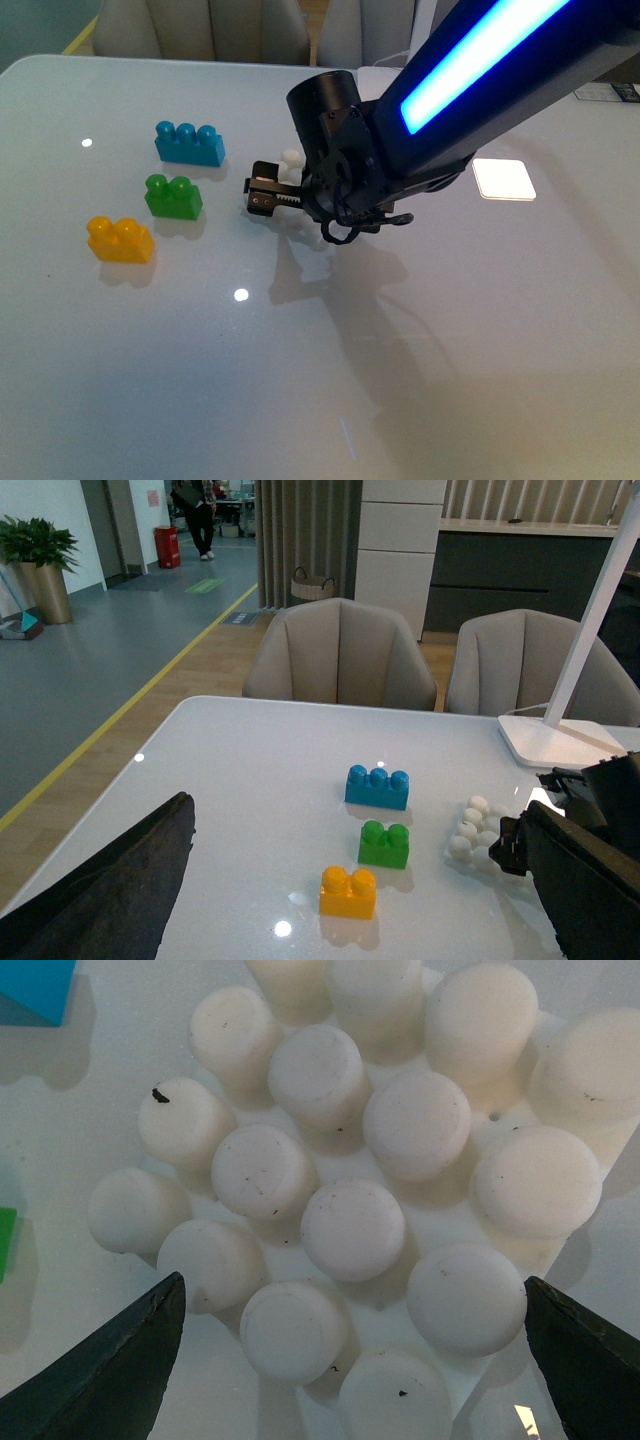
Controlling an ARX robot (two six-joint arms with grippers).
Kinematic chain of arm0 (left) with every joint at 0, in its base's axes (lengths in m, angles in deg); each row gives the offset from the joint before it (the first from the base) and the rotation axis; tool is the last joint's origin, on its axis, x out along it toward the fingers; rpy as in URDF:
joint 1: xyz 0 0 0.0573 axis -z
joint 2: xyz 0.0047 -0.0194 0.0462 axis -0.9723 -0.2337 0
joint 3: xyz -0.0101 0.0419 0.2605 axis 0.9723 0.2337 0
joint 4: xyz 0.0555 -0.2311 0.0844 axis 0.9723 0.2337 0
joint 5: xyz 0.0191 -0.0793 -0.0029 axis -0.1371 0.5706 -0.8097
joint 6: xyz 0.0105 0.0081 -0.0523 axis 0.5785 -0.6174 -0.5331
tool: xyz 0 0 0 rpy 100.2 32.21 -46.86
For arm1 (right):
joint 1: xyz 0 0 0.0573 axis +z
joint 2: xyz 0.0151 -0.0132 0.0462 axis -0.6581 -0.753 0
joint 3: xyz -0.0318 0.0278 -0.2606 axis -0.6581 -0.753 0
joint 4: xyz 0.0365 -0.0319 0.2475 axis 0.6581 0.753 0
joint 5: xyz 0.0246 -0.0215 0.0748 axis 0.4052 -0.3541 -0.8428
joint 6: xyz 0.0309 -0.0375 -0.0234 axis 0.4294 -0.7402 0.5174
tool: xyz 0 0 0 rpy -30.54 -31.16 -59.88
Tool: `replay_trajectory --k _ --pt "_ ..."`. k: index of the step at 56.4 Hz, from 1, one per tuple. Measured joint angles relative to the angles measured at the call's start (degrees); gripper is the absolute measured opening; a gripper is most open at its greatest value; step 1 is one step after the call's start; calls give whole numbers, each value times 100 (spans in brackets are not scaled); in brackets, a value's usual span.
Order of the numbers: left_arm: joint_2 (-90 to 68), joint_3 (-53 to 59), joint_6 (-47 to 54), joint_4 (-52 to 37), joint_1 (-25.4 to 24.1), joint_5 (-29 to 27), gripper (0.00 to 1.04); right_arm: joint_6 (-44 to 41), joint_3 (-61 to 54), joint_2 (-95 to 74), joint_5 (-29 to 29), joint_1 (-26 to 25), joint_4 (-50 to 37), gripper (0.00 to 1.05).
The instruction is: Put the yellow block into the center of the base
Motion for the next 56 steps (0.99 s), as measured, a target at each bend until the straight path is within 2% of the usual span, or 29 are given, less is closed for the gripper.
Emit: replay_trajectory --k 5,17,34,45,56 --pt "0 0 0 0 0 0 97 13 -262 98 -175 -55 -153 96" --pt "0 0 0 0 0 0 97 -70 -1001 398 -105 -173 -935 96" --pt "0 0 0 0 0 0 97 -136 -2675 1325 24 -713 -2090 96" --pt "0 0 0 0 0 0 97 -868 -4568 3412 -192 -1196 -3248 96" --pt "0 0 0 0 0 0 97 -1397 -5976 5062 -525 -1792 -3565 96"
